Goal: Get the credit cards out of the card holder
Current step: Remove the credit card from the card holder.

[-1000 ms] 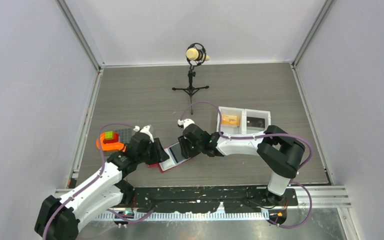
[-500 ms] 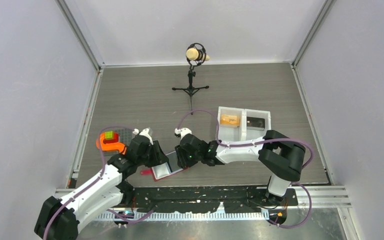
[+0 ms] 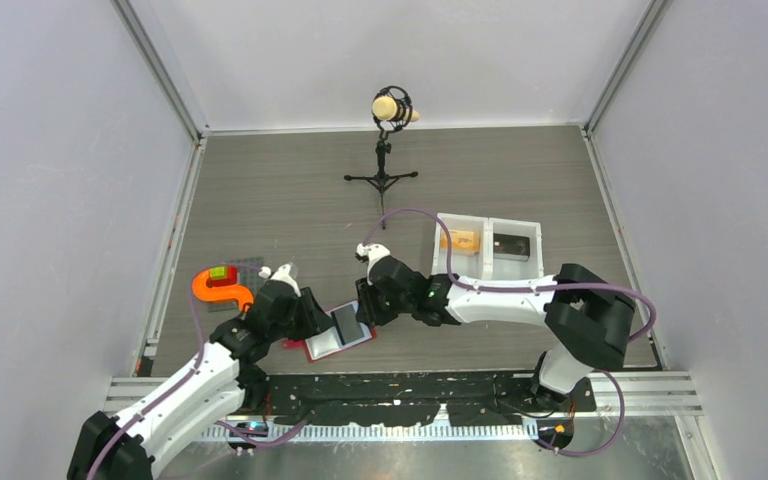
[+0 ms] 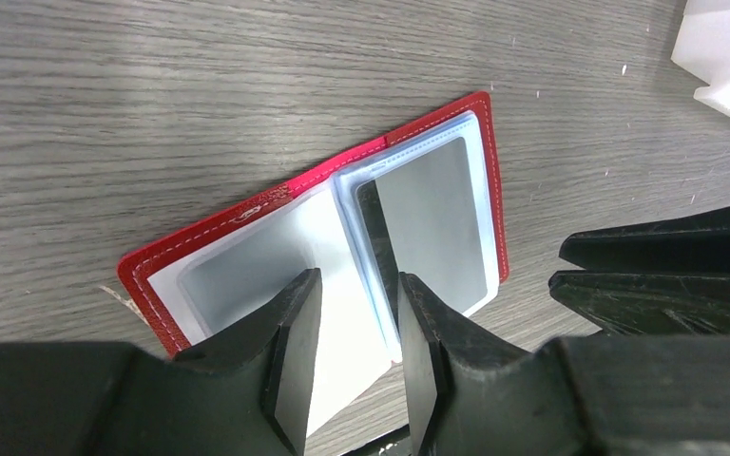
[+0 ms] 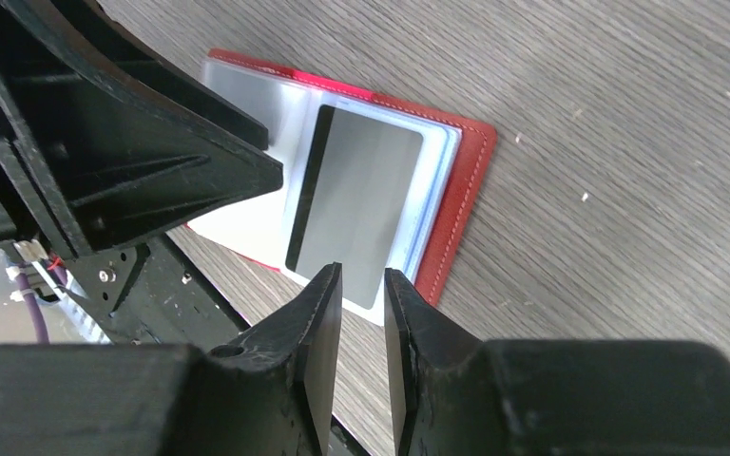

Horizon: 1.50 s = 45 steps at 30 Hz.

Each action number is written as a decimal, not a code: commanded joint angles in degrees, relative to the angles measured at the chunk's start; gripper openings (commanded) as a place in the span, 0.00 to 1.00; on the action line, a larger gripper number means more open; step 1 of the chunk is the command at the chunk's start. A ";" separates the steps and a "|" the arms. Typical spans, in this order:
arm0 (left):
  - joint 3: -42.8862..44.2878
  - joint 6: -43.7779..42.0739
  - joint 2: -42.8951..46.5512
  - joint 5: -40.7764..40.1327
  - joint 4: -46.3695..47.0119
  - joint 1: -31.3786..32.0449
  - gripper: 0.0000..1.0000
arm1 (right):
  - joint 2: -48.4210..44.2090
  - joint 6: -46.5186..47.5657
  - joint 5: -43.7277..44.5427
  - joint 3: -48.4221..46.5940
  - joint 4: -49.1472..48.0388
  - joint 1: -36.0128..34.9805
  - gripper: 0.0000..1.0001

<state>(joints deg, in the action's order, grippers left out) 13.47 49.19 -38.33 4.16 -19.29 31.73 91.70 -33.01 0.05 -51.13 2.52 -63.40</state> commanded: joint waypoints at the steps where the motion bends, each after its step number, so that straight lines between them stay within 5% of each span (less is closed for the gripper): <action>1: -1.49 2.13 1.78 -0.45 2.78 -0.17 0.37 | 1.61 0.56 -4.65 -1.14 -6.82 1.34 0.30; 30: -6.64 6.72 3.77 2.31 9.33 -0.17 0.42 | 9.90 -7.06 -10.51 5.39 -17.19 4.64 0.28; 45: -9.48 10.00 6.04 3.56 13.78 -0.17 0.33 | 9.58 -8.01 -10.95 6.94 -18.34 5.30 0.27</action>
<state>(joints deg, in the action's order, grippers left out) 4.78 58.22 -32.69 6.42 -9.34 31.73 100.29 -40.95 -11.09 -45.10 -16.91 -58.13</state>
